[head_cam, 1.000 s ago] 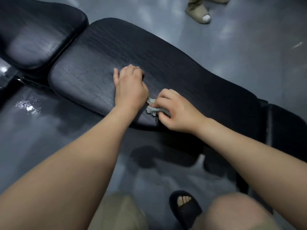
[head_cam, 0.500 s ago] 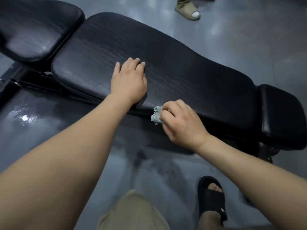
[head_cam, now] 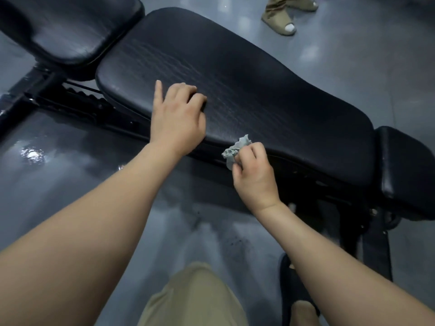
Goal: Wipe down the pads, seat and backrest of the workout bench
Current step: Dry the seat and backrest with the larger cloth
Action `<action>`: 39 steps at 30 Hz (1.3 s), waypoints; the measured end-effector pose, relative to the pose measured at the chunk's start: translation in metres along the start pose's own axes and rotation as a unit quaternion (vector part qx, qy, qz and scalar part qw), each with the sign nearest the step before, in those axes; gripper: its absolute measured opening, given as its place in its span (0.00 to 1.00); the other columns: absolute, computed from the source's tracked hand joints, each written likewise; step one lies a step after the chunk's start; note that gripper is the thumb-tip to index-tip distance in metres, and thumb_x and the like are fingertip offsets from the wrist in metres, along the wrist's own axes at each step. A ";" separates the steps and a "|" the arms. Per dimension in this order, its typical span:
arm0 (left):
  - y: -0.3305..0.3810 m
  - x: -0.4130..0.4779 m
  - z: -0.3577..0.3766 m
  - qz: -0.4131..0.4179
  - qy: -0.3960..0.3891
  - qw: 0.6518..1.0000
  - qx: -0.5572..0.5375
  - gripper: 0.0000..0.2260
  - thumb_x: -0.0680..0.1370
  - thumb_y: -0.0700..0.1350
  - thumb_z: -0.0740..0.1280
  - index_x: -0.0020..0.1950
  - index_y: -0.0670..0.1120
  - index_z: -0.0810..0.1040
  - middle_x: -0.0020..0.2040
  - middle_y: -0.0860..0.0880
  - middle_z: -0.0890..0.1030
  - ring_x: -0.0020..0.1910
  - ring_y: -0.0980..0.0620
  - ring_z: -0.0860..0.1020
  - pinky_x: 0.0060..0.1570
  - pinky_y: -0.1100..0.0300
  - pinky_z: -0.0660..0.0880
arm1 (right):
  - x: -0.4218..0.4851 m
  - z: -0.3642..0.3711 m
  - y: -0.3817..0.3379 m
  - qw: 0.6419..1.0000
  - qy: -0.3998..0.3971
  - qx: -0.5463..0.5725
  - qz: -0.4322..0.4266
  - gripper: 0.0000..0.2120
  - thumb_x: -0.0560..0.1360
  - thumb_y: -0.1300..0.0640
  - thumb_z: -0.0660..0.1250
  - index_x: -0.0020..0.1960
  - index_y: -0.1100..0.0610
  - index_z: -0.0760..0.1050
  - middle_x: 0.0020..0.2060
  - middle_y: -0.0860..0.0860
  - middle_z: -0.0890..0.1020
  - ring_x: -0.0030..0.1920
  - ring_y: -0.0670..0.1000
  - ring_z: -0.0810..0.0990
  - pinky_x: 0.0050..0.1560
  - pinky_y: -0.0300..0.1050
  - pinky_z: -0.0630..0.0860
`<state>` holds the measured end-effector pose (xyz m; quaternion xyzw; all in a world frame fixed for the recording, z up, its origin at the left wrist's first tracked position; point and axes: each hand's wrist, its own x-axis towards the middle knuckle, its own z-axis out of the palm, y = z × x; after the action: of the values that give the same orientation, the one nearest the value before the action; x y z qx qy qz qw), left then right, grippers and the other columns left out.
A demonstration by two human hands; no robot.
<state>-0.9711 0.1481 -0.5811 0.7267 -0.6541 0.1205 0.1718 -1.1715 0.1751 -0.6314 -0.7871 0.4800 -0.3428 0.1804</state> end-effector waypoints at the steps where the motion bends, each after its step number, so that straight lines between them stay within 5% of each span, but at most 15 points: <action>1: -0.007 -0.009 0.000 -0.028 0.016 0.999 0.008 0.17 0.80 0.49 0.57 0.65 0.52 0.78 0.68 0.49 0.75 0.72 0.46 0.67 0.77 0.37 0.47 | 0.001 0.006 -0.004 1.000 0.007 0.002 0.014 0.08 0.72 0.67 0.68 0.40 0.59 0.69 0.46 0.57 0.72 0.37 0.59 0.74 0.35 0.54 0.75; 5: -0.030 -0.026 0.003 -0.074 0.027 0.997 -0.012 0.18 0.84 0.54 0.54 0.73 0.56 0.72 0.75 0.51 0.69 0.77 0.48 0.61 0.77 0.42 0.43 | 0.003 0.023 -0.018 0.998 0.039 0.031 0.037 0.10 0.72 0.66 0.70 0.39 0.59 0.69 0.45 0.56 0.73 0.38 0.55 0.73 0.38 0.42 0.66; 10: -0.034 -0.025 0.009 -0.075 0.049 0.995 -0.037 0.18 0.84 0.54 0.55 0.71 0.55 0.74 0.73 0.52 0.71 0.76 0.49 0.62 0.77 0.42 0.45 | 0.007 0.022 -0.030 0.999 0.008 -0.003 -0.042 0.08 0.70 0.64 0.71 0.40 0.60 0.71 0.43 0.58 0.74 0.35 0.61 0.75 0.30 0.52 0.73; 13: -0.034 -0.026 0.007 -0.077 0.048 0.995 -0.043 0.17 0.84 0.54 0.56 0.71 0.55 0.74 0.72 0.52 0.71 0.76 0.48 0.62 0.77 0.42 0.45 | 0.008 0.003 -0.022 0.996 0.002 -0.086 0.001 0.08 0.71 0.56 0.71 0.42 0.56 0.72 0.42 0.53 0.75 0.34 0.60 0.76 0.30 0.52 0.75; 16: -0.031 -0.024 -0.001 -0.088 0.037 0.992 -0.085 0.17 0.82 0.52 0.59 0.70 0.52 0.74 0.72 0.50 0.70 0.76 0.47 0.62 0.77 0.42 0.46 | 0.015 -0.002 -0.030 0.998 -0.013 -0.046 0.029 0.09 0.72 0.55 0.70 0.41 0.55 0.70 0.41 0.52 0.75 0.36 0.59 0.76 0.35 0.54 0.76; 20: -0.018 -0.057 -0.020 -0.144 0.135 0.960 -0.197 0.16 0.71 0.40 0.66 0.58 0.43 0.74 0.61 0.43 0.71 0.61 0.42 0.70 0.68 0.49 0.65 | 0.033 0.001 -0.051 0.995 -0.067 0.068 0.021 0.12 0.73 0.55 0.73 0.40 0.54 0.70 0.39 0.49 0.76 0.40 0.50 0.75 0.43 0.49 0.74; 23: 0.008 -0.096 -0.013 -0.276 0.083 0.879 -0.381 0.17 0.66 0.46 0.67 0.53 0.46 0.70 0.53 0.47 0.73 0.48 0.54 0.75 0.52 0.57 0.74 | 0.050 -0.004 -0.062 0.988 -0.085 0.127 0.034 0.10 0.73 0.54 0.74 0.45 0.51 0.72 0.39 0.47 0.79 0.42 0.47 0.78 0.46 0.45 0.77; 25: 0.022 -0.103 -0.007 -0.373 -0.031 0.756 -0.536 0.22 0.65 0.54 0.70 0.56 0.49 0.71 0.54 0.48 0.79 0.47 0.56 0.80 0.48 0.56 0.79 | 0.061 -0.010 -0.064 0.975 -0.127 0.173 0.052 0.15 0.74 0.55 0.72 0.58 0.46 0.73 0.38 0.45 0.78 0.41 0.45 0.80 0.47 0.45 0.79; 27: 0.030 -0.102 0.001 -0.412 -0.056 0.640 -0.646 0.18 0.72 0.48 0.74 0.58 0.47 0.73 0.54 0.45 0.82 0.46 0.51 0.82 0.45 0.54 0.80 | 0.071 -0.017 -0.061 0.970 -0.185 0.156 0.018 0.22 0.76 0.55 0.70 0.65 0.39 0.70 0.37 0.45 0.77 0.40 0.45 0.79 0.46 0.44 0.79; 28: 0.032 -0.098 0.001 -0.416 -0.038 0.609 -0.674 0.12 0.76 0.43 0.72 0.57 0.45 0.73 0.51 0.44 0.82 0.42 0.50 0.82 0.43 0.55 0.79 | 0.076 -0.019 -0.058 0.972 -0.203 0.115 -0.019 0.18 0.76 0.53 0.70 0.64 0.40 0.72 0.38 0.44 0.77 0.41 0.45 0.78 0.46 0.44 0.77; 30: 0.032 -0.092 0.003 -0.417 -0.013 0.611 -0.672 0.03 0.80 0.38 0.68 0.51 0.43 0.74 0.42 0.45 0.82 0.35 0.51 0.79 0.37 0.58 0.76 | 0.083 -0.023 -0.052 0.973 -0.219 0.044 -0.064 0.09 0.77 0.49 0.70 0.55 0.45 0.74 0.39 0.44 0.77 0.41 0.45 0.76 0.45 0.46 0.76; 33: 0.025 -0.092 0.005 -0.460 0.033 0.597 -0.656 0.07 0.81 0.35 0.63 0.45 0.44 0.71 0.34 0.48 0.80 0.30 0.52 0.77 0.29 0.62 0.74 | 0.086 -0.021 -0.050 0.955 -0.262 0.031 -0.137 0.10 0.75 0.47 0.71 0.52 0.47 0.74 0.36 0.43 0.76 0.39 0.45 0.76 0.42 0.46 0.75; 39: 0.003 -0.072 0.014 -0.590 0.150 0.514 -0.604 0.08 0.71 0.37 0.67 0.49 0.41 0.72 0.42 0.39 0.78 0.38 0.42 0.82 0.39 0.53 0.81 | 0.096 0.007 -0.060 0.940 -0.204 -0.049 -0.269 0.09 0.75 0.47 0.71 0.49 0.52 0.78 0.43 0.45 0.74 0.47 0.52 0.74 0.44 0.47 0.71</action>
<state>-0.9827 0.2076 -0.6223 0.6377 0.0457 -0.3252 0.6967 -1.0986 0.1186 -0.5642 -0.9478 0.2198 -0.1866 0.1365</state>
